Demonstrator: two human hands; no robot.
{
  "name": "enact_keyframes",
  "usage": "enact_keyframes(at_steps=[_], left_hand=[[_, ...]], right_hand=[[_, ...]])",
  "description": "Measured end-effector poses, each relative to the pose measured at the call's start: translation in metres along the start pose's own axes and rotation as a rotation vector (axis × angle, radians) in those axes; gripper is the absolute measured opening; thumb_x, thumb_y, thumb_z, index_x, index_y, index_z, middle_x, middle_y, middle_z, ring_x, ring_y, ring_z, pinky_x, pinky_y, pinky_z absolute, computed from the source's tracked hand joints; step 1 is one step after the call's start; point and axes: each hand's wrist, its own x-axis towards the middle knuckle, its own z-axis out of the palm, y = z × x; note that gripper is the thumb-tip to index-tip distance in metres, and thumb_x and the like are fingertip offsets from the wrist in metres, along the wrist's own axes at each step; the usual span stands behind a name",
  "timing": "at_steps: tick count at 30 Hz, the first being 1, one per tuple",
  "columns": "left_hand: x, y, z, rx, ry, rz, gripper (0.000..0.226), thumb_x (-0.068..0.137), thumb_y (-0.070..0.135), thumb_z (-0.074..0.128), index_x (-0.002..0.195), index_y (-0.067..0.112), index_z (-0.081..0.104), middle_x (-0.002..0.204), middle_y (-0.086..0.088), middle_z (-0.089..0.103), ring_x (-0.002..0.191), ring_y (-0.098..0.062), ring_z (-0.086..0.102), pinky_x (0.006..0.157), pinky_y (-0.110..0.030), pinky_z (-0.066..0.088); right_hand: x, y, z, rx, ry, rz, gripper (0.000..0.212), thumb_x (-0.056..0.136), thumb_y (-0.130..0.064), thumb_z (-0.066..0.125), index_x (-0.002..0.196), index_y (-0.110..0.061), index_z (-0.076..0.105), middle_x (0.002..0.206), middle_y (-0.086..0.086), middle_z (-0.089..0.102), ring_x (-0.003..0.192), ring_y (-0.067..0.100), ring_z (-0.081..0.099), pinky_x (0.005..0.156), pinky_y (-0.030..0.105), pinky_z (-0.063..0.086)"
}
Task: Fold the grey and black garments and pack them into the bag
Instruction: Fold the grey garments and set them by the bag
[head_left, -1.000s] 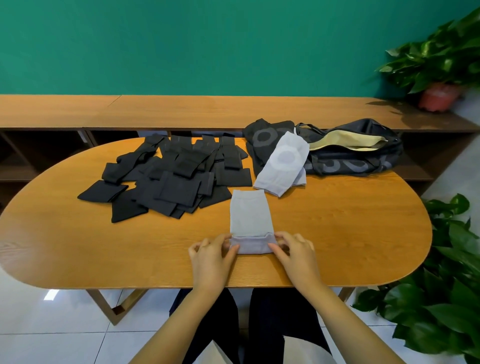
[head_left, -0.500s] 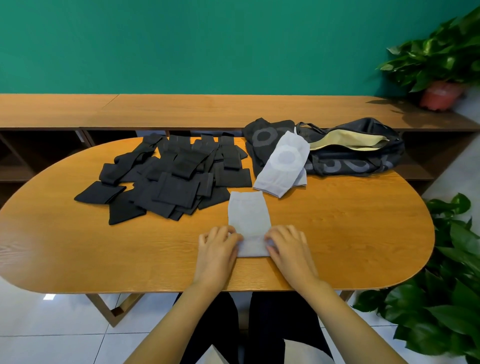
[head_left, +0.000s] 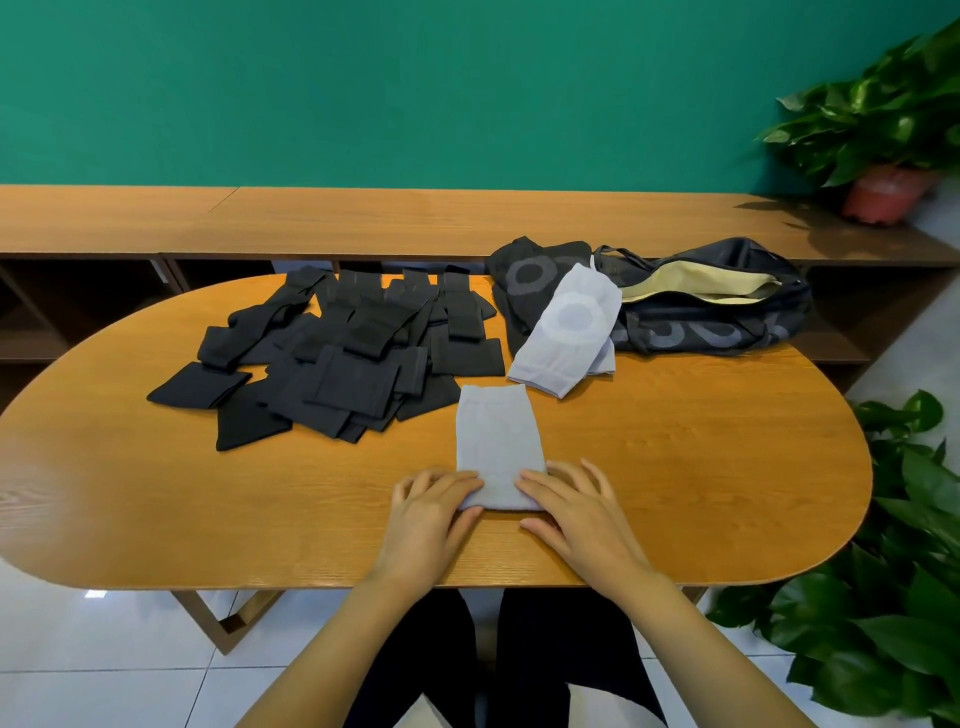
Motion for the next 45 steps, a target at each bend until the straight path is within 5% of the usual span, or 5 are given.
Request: enact_keyframes(at_steps=[6, 16, 25, 30, 45], left_hand=[[0.001, 0.003, 0.001, -0.032, 0.039, 0.003, 0.040, 0.093, 0.051, 0.043, 0.113, 0.027, 0.069, 0.114, 0.017, 0.067, 0.108, -0.005, 0.049, 0.089, -0.023, 0.023], [-0.001, 0.005, -0.002, -0.076, 0.120, -0.105, 0.024, 0.090, 0.042, 0.056, 0.107, 0.030, 0.068, 0.102, 0.018, 0.064, 0.097, -0.001, 0.044, 0.080, -0.023, 0.019], [0.005, 0.012, 0.000, -0.246, 0.096, -0.329, 0.054, 0.085, 0.068, 0.038, 0.125, 0.037, 0.057, 0.090, 0.014, 0.055, 0.097, -0.015, 0.052, 0.085, -0.017, 0.021], [0.004, 0.018, -0.003, -0.219, 0.134, -0.274, 0.043, 0.088, 0.045, 0.065, 0.127, 0.032, 0.055, 0.083, 0.016, 0.058, 0.088, -0.001, 0.053, 0.087, -0.021, 0.022], [0.001, 0.014, 0.002, -0.236, 0.118, -0.294, 0.029, 0.086, 0.036, 0.070, 0.113, 0.031, 0.061, 0.075, 0.015, 0.051, 0.080, -0.002, 0.048, 0.078, -0.024, 0.029]], right_hand=[[0.003, -0.001, 0.002, 0.048, 0.083, 0.042, 0.033, 0.087, -0.036, 0.063, 0.119, -0.028, 0.064, 0.121, -0.013, 0.064, 0.116, 0.014, 0.052, 0.107, 0.034, 0.022], [0.002, -0.008, -0.006, 0.155, 0.152, 0.152, 0.033, 0.093, -0.045, 0.052, 0.114, -0.025, 0.067, 0.107, -0.011, 0.066, 0.107, 0.008, 0.045, 0.094, 0.034, 0.040], [0.006, -0.010, -0.006, 0.343, 0.016, 0.447, 0.035, 0.097, -0.046, 0.049, 0.129, -0.034, 0.052, 0.108, -0.010, 0.046, 0.114, 0.017, 0.043, 0.084, 0.025, 0.035], [0.007, -0.011, -0.006, 0.352, 0.026, 0.496, 0.041, 0.096, -0.049, 0.048, 0.135, -0.035, 0.045, 0.115, -0.006, 0.052, 0.113, 0.017, 0.044, 0.083, 0.024, 0.032], [-0.003, -0.013, -0.001, 0.262, 0.263, 0.196, 0.035, 0.092, -0.046, 0.047, 0.115, -0.026, 0.062, 0.129, -0.008, 0.055, 0.121, 0.012, 0.040, 0.095, 0.033, 0.034]])
